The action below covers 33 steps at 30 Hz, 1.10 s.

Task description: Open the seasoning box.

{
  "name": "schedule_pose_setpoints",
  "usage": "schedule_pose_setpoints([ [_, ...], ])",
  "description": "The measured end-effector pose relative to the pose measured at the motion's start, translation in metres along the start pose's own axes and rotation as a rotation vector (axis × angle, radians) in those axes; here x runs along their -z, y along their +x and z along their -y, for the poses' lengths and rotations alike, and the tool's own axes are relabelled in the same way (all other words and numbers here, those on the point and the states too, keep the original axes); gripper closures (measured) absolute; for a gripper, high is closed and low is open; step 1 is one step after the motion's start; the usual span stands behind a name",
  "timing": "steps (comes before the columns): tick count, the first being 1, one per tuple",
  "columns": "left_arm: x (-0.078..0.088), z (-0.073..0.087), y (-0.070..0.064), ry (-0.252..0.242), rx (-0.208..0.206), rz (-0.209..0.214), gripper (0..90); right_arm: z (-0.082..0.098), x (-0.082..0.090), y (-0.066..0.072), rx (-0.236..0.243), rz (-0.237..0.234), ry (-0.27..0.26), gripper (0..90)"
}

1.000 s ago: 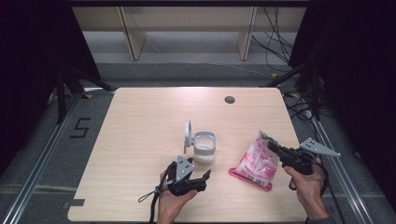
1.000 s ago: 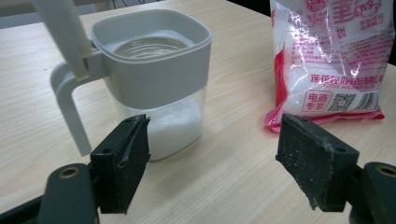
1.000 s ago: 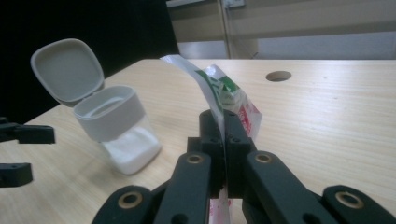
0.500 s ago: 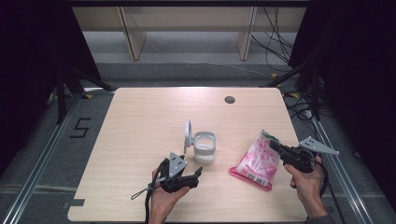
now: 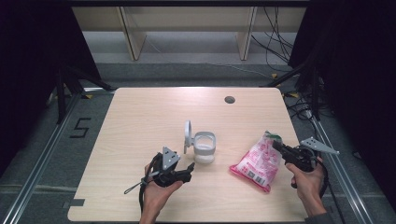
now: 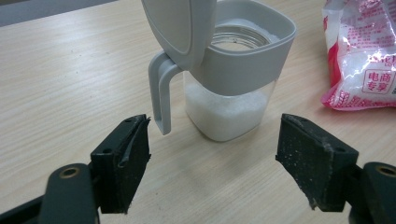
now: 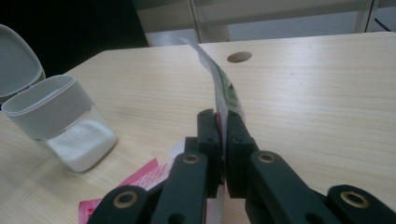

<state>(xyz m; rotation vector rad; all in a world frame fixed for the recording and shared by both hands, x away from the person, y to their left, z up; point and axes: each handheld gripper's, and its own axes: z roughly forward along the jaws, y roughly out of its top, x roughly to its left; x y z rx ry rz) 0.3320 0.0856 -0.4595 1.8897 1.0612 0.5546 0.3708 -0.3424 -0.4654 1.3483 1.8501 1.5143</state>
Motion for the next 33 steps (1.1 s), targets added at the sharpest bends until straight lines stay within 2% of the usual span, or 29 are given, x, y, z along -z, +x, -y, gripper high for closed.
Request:
schedule_pose_setpoints([
  [2, 0.001, -0.001, 0.005, -0.002, -0.002, -0.010, 25.0, 0.001, 0.000, 0.001, -0.012, 0.013, 0.012, 86.5],
  [3, 0.001, -0.001, 0.008, -0.004, 0.008, -0.021, 25.0, 0.001, 0.000, -0.002, 0.014, 0.013, 0.008, 85.9],
  [4, 0.003, -0.001, 0.010, -0.006, 0.010, -0.028, 25.0, 0.001, 0.001, -0.001, 0.013, 0.041, 0.025, 85.4],
  [5, 0.004, 0.000, 0.012, -0.004, 0.008, -0.031, 25.0, 0.003, 0.000, -0.001, -0.009, 0.032, 0.004, 84.2],
  [8, 0.008, 0.002, 0.018, 0.012, -0.002, -0.022, 25.0, 0.003, 0.001, 0.000, -0.015, 0.042, 0.024, 81.5],
  [9, 0.008, 0.003, 0.021, 0.006, 0.007, -0.015, 25.0, 0.002, 0.002, -0.003, 0.016, 0.048, 0.026, 81.0],
  [10, 0.010, 0.004, 0.022, -0.008, 0.022, -0.008, 25.0, 0.002, 0.002, -0.002, 0.007, 0.052, 0.030, 79.7],
  [11, 0.012, 0.005, 0.024, -0.010, 0.014, -0.007, 25.5, 0.002, 0.003, -0.001, 0.000, 0.073, 0.036, 75.6],
  [12, 0.015, 0.006, 0.026, -0.015, 0.011, -0.013, 25.5, 0.004, 0.001, -0.001, 0.011, 0.064, 0.003, 75.3],
  [13, 0.015, 0.006, 0.026, -0.015, 0.011, -0.013, 25.5, 0.004, 0.001, -0.001, 0.011, 0.064, 0.003, 75.3],
  [14, 0.015, 0.006, 0.028, -0.021, 0.017, -0.009, 25.5, 0.005, 0.003, 0.001, -0.009, 0.064, 0.046, 73.9],
  [15, 0.017, 0.006, 0.030, -0.025, 0.004, -0.010, 25.5, 0.006, 0.002, -0.001, 0.000, 0.059, 0.041, 72.5],
  [16, 0.017, 0.006, 0.030, -0.025, 0.004, -0.010, 25.5, 0.006, 0.002, -0.001, 0.000, 0.059, 0.041, 72.5],
  [17, 0.019, 0.006, 0.029, -0.027, 0.020, -0.022, 25.5, 0.007, 0.003, 0.000, -0.014, 0.092, 0.037, 71.4],
  [19, 0.019, 0.006, 0.030, -0.031, 0.017, -0.012, 25.5, 0.007, 0.003, 0.000, 0.010, 0.094, 0.040, 69.3],
  [20, 0.018, 0.007, 0.030, -0.032, 0.019, -0.014, 25.5, 0.008, 0.002, -0.001, 0.012, 0.091, 0.016, 67.4],
  [21, 0.018, 0.007, 0.029, -0.033, 0.027, -0.017, 25.5, 0.007, 0.005, 0.000, -0.018, 0.107, 0.020, 61.2],
  [22, 0.018, 0.007, 0.029, -0.033, 0.027, -0.017, 25.5, 0.007, 0.007, 0.000, -0.044, 0.115, 0.034, 60.0],
  [23, 0.018, 0.007, 0.030, -0.033, 0.007, -0.011, 25.5, 0.007, 0.007, 0.000, -0.044, 0.115, 0.034, 60.0],
  [24, 0.018, 0.007, 0.030, -0.031, 0.020, -0.010, 25.6, 0.008, 0.007, 0.001, -0.072, 0.118, 0.024, 59.9],
  [25, 0.017, 0.007, 0.030, -0.029, 0.013, -0.010, 25.7, 0.010, 0.007, -0.001, -0.052, 0.095, -0.004, 58.6],
  [26, 0.016, 0.007, 0.030, -0.032, 0.016, -0.005, 25.7, 0.010, 0.007, -0.001, -0.052, 0.095, -0.004, 58.6],
  [27, 0.016, 0.007, 0.030, -0.031, 0.020, -0.010, 25.9, 0.011, 0.009, -0.001, -0.057, 0.120, 0.016, 56.0],
  [28, 0.016, 0.006, 0.029, -0.029, 0.018, -0.010, 25.9, 0.011, 0.009, -0.001, -0.057, 0.120, 0.016, 56.0],
  [29, 0.016, 0.006, 0.029, -0.036, 0.025, -0.003, 26.2, 0.010, 0.012, -0.003, -0.037, 0.140, 0.032, 55.4],
  [30, 0.016, 0.006, 0.029, -0.043, 0.042, 0.007, 28.1, 0.011, 0.013, 0.000, -0.076, 0.141, 0.019, 54.7],
  [33, 0.015, 0.005, 0.029, -0.053, 0.051, 0.009, 28.0, 0.011, 0.016, 0.000, -0.076, 0.132, 0.027, 54.7],
])
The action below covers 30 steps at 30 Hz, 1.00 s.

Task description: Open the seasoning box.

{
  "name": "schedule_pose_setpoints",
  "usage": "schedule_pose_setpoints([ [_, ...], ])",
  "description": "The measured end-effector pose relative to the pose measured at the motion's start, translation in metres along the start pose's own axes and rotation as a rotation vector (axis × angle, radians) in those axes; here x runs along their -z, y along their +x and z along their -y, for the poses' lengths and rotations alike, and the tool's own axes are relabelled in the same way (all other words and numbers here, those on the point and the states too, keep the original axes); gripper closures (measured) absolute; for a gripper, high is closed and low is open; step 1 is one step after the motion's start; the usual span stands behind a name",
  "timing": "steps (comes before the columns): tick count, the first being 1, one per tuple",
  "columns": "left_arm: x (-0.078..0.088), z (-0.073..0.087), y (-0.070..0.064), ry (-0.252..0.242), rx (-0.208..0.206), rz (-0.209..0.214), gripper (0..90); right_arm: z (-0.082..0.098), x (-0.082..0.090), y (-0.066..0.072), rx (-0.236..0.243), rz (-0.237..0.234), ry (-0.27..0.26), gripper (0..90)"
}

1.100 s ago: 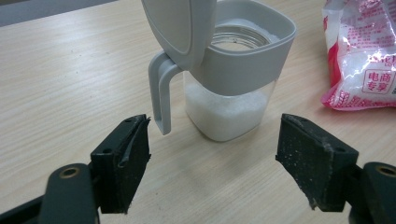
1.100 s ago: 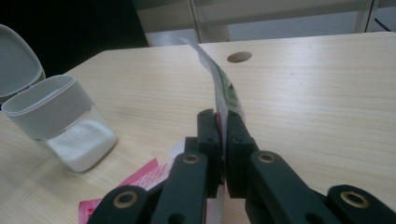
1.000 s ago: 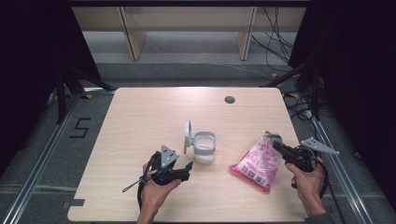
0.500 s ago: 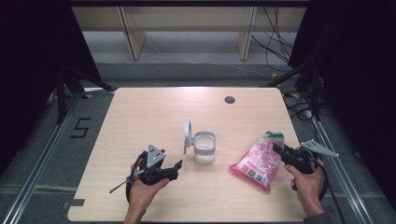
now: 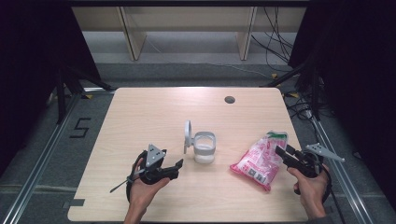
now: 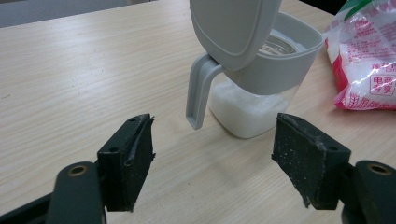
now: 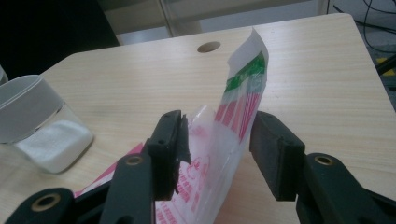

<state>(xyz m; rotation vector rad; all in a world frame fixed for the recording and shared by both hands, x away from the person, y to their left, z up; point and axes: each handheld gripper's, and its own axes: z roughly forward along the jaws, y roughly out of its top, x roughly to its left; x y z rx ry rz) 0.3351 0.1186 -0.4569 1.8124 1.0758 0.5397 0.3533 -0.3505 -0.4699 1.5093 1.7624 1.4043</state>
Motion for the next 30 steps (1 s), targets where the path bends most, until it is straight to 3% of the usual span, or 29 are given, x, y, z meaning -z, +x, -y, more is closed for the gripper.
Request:
schedule_pose_setpoints([
  [2, 0.001, -0.001, 0.000, 0.009, -0.013, -0.003, 28.0, 0.002, 0.001, -0.002, 0.023, -0.001, -0.018, 53.8],
  [3, 0.002, -0.001, 0.000, 0.010, -0.033, 0.001, 28.1, 0.003, 0.003, -0.001, 0.011, 0.001, -0.011, 53.2],
  [4, 0.002, -0.002, 0.000, 0.008, -0.031, 0.004, 28.2, 0.003, 0.003, -0.002, 0.028, 0.016, -0.020, 52.7],
  [5, 0.001, -0.002, 0.001, 0.007, -0.027, 0.006, 28.2, 0.003, 0.008, 0.001, -0.013, 0.008, -0.017, 52.1],
  [6, 0.001, -0.002, 0.001, 0.005, -0.030, 0.007, 28.2, 0.003, 0.010, -0.001, 0.030, 0.027, -0.012, 51.7],
  [9, 0.000, -0.002, 0.001, 0.002, -0.007, 0.011, 28.5, 0.003, 0.014, 0.003, 0.024, 0.029, -0.016, 50.7],
  [10, 0.000, -0.003, 0.003, 0.011, -0.033, 0.006, 28.6, 0.004, 0.016, 0.004, 0.038, 0.047, -0.021, 50.1],
  [12, -0.001, -0.003, 0.002, 0.013, -0.012, 0.011, 28.9, 0.005, 0.018, 0.008, 0.044, 0.040, -0.029, 50.2],
  [15, -0.002, -0.004, 0.003, 0.011, -0.016, 0.015, 29.9, 0.006, 0.023, 0.011, 0.127, 0.060, -0.006, 50.1],
  [16, -0.003, -0.004, 0.003, 0.006, -0.015, 0.021, 30.1, 0.008, 0.022, 0.015, 0.100, 0.041, -0.008, 50.1],
  [19, -0.002, -0.005, 0.004, 0.006, -0.023, 0.018, 31.8, 0.010, 0.023, 0.020, 0.114, 0.023, -0.003, 49.1],
  [20, -0.001, -0.005, 0.005, 0.006, -0.019, 0.015, 32.5, 0.011, 0.023, 0.023, 0.128, -0.008, -0.006, 48.8],
  [22, 0.000, -0.006, 0.007, -0.003, -0.029, 0.017, 32.6, 0.014, 0.023, 0.029, 0.126, -0.025, -0.007, 48.6],
  [23, 0.000, -0.006, 0.007, -0.009, -0.011, 0.011, 32.6, 0.015, 0.023, 0.033, 0.114, -0.024, -0.015, 48.4],
  [25, 0.001, -0.006, 0.009, -0.011, -0.016, 0.015, 33.1, 0.015, 0.023, 0.033, 0.131, -0.025, -0.007, 48.1],
  [26, 0.000, -0.006, 0.010, -0.014, -0.019, 0.020, 34.0, 0.015, 0.023, 0.034, 0.136, -0.059, 0.000, 47.8],
  [27, 0.001, -0.006, 0.011, -0.006, -0.016, 0.016, 34.5, 0.016, 0.023, 0.037, 0.113, -0.053, 0.004, 47.4],
  [30, -0.001, -0.006, 0.011, -0.013, -0.011, 0.016, 35.8, 0.017, 0.022, 0.038, 0.150, -0.071, 0.015, 46.4],
])
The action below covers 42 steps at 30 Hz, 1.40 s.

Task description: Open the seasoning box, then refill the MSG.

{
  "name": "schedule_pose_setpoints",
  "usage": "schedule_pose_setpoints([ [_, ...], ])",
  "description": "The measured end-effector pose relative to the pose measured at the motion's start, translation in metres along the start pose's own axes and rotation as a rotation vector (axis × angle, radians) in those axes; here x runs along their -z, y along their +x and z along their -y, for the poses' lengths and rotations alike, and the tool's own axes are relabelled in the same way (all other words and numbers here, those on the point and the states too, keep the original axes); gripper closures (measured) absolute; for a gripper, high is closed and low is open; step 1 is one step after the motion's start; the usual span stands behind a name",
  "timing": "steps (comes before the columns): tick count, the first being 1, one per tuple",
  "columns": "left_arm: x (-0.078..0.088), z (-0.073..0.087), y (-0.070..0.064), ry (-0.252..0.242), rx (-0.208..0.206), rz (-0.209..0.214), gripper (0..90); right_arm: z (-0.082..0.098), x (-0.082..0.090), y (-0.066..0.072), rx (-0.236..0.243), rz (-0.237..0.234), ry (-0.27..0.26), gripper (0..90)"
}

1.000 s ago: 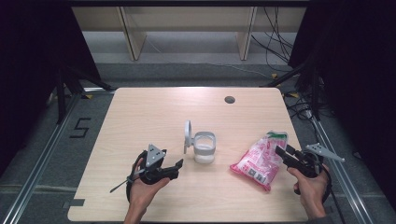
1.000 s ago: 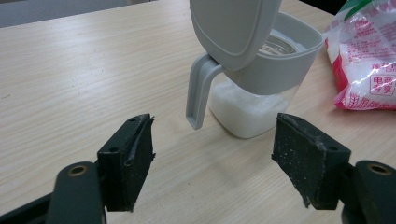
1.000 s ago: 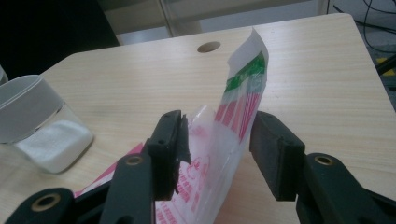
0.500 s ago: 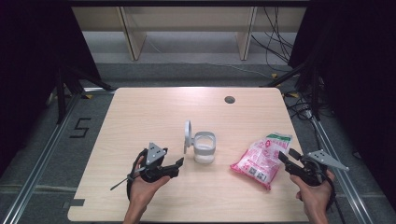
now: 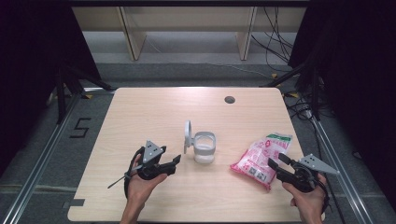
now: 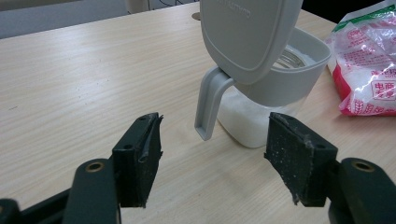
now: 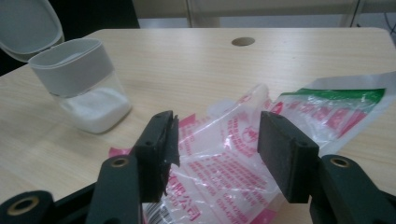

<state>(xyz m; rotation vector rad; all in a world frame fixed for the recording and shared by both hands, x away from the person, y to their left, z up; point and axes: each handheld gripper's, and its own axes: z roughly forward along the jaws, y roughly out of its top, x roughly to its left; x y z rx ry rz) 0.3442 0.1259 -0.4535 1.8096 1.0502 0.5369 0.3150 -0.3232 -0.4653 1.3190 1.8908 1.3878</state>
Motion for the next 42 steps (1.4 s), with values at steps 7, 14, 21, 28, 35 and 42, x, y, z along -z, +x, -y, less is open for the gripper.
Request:
schedule_pose_setpoints([
  [7, -0.001, 0.000, 0.002, 0.002, -0.038, 0.018, 40.4, 0.002, -0.004, 0.007, 0.018, -0.031, -0.003, 45.6],
  [14, 0.001, -0.001, 0.000, -0.009, -0.050, 0.032, 45.3, 0.003, -0.005, 0.010, 0.034, -0.038, -0.001, 45.2],
  [21, 0.005, -0.002, -0.002, -0.030, -0.083, 0.039, 54.9, 0.003, -0.006, 0.010, 0.028, -0.056, 0.009, 45.1],
  [28, 0.005, -0.004, -0.006, -0.044, -0.164, 0.044, 74.3, 0.004, -0.007, 0.011, 0.042, -0.050, -0.008, 45.2],
  [35, 0.002, -0.007, -0.004, -0.051, -0.166, 0.071, 86.1, 0.005, -0.008, 0.014, -0.001, -0.065, 0.018, 45.2],
  [42, -0.002, -0.008, -0.002, -0.047, -0.185, 0.081, 89.2, 0.005, -0.007, 0.015, 0.021, -0.067, 0.024, 45.2],
])
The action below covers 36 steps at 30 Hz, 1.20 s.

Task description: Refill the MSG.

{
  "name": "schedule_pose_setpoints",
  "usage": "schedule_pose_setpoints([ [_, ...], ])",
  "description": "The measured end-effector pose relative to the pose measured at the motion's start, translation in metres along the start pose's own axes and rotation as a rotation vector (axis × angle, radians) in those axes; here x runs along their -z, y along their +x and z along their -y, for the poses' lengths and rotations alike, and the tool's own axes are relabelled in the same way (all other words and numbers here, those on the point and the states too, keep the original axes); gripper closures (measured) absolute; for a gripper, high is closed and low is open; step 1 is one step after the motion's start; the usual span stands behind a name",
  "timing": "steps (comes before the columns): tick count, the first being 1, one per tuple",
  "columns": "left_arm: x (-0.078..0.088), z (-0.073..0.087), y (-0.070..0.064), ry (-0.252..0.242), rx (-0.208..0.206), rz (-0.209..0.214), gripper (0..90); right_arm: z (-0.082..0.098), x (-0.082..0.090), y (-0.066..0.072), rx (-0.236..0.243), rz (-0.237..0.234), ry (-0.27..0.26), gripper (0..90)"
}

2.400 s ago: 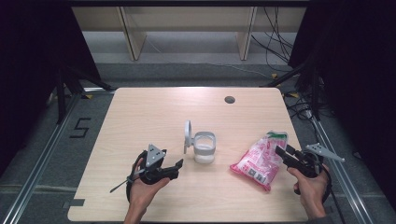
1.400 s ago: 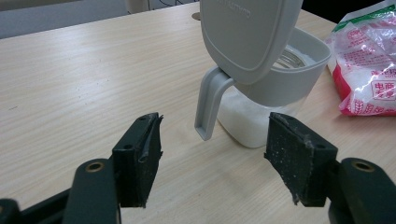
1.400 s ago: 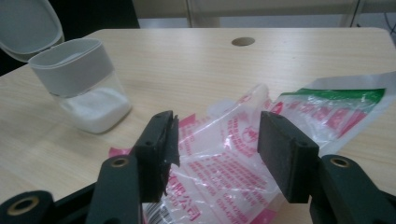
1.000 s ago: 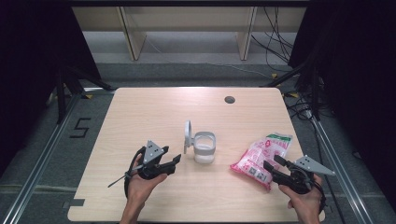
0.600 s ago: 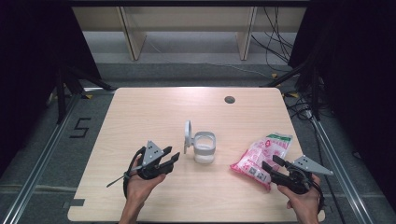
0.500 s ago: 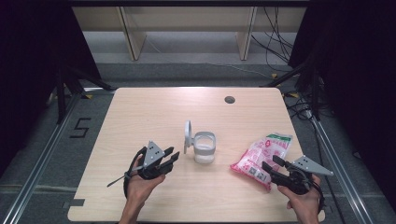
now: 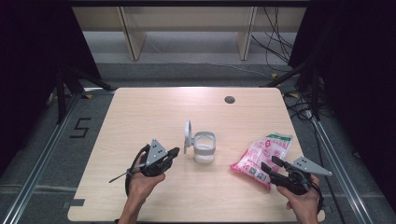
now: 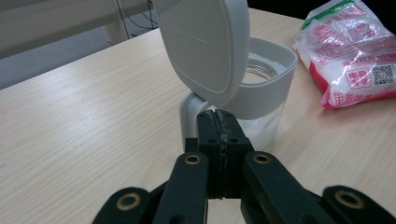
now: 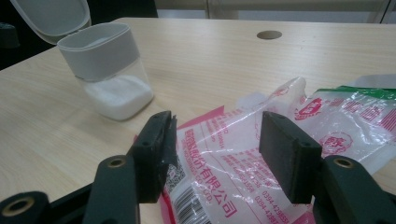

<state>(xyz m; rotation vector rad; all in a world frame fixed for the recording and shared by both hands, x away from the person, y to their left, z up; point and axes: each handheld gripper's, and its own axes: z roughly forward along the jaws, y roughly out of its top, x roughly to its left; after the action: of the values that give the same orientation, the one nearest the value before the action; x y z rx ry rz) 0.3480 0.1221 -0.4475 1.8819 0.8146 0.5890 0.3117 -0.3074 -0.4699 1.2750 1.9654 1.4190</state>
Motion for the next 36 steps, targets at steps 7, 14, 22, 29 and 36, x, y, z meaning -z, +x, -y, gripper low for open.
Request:
schedule_pose_setpoints([
  [7, -0.004, -0.005, 0.003, -0.016, -0.006, 0.007, 89.2, 0.000, -0.004, 0.003, 0.034, -0.011, -0.011, 45.2],
  [14, -0.008, -0.005, 0.007, -0.018, 0.000, 0.017, 89.2, 0.000, -0.002, 0.009, 0.046, -0.021, -0.004, 45.1],
  [22, -0.008, -0.010, 0.010, -0.034, 0.009, 0.018, 89.2, 0.001, -0.003, 0.012, 0.048, -0.030, 0.013, 44.9],
  [29, -0.010, -0.015, 0.012, -0.033, -0.003, 0.011, 89.3, 0.003, -0.001, 0.018, 0.015, -0.036, 0.030, 44.6],
  [36, -0.013, -0.018, 0.015, -0.026, -0.010, 0.014, 89.4, 0.003, -0.002, 0.018, 0.074, -0.045, 0.012, 44.2],
])
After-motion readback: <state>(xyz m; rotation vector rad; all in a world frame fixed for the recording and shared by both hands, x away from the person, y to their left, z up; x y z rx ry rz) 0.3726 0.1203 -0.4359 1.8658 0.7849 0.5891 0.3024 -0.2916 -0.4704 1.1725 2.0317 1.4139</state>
